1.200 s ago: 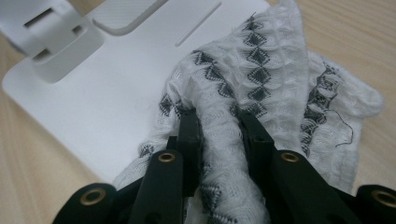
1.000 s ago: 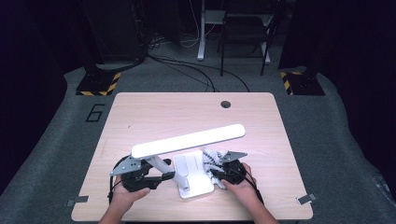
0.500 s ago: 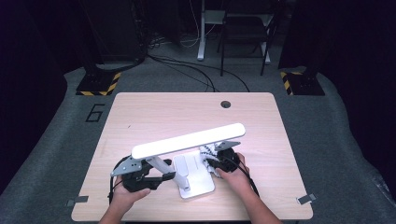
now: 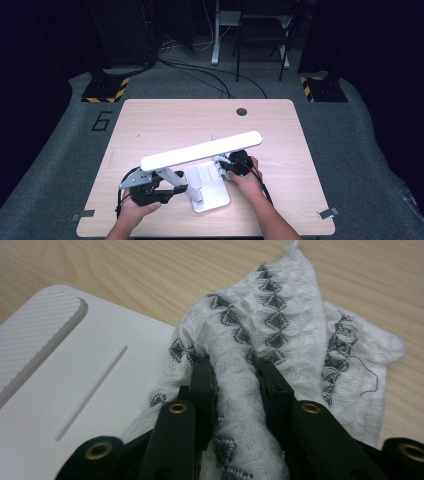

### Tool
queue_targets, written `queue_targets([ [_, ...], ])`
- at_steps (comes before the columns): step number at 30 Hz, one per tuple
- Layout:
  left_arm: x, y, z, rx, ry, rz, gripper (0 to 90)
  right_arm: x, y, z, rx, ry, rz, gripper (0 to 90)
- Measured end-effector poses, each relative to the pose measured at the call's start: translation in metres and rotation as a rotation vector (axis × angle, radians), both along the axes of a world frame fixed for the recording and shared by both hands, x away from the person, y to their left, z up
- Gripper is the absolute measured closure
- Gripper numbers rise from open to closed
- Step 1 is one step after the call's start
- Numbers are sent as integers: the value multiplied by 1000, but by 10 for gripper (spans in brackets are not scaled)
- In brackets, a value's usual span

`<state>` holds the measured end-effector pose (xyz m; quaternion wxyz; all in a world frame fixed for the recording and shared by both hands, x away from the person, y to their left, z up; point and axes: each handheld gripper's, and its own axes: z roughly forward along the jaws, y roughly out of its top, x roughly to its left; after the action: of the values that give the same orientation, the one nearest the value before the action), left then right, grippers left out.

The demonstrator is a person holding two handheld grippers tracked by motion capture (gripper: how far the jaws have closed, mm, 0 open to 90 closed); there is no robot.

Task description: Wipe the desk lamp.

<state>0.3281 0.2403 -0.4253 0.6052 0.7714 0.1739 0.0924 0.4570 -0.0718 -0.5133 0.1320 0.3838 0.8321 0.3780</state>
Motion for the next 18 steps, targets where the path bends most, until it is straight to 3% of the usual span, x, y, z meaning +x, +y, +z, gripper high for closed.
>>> queue_targets([
  [13, 10, 0, 1, -1, 12, -54, 518, -3, -18, 10, -8, 5, -11, 728],
  [18, 13, -1, 2, -1, 16, -53, 518, 0, -19, 11, -5, 10, -16, 728],
])
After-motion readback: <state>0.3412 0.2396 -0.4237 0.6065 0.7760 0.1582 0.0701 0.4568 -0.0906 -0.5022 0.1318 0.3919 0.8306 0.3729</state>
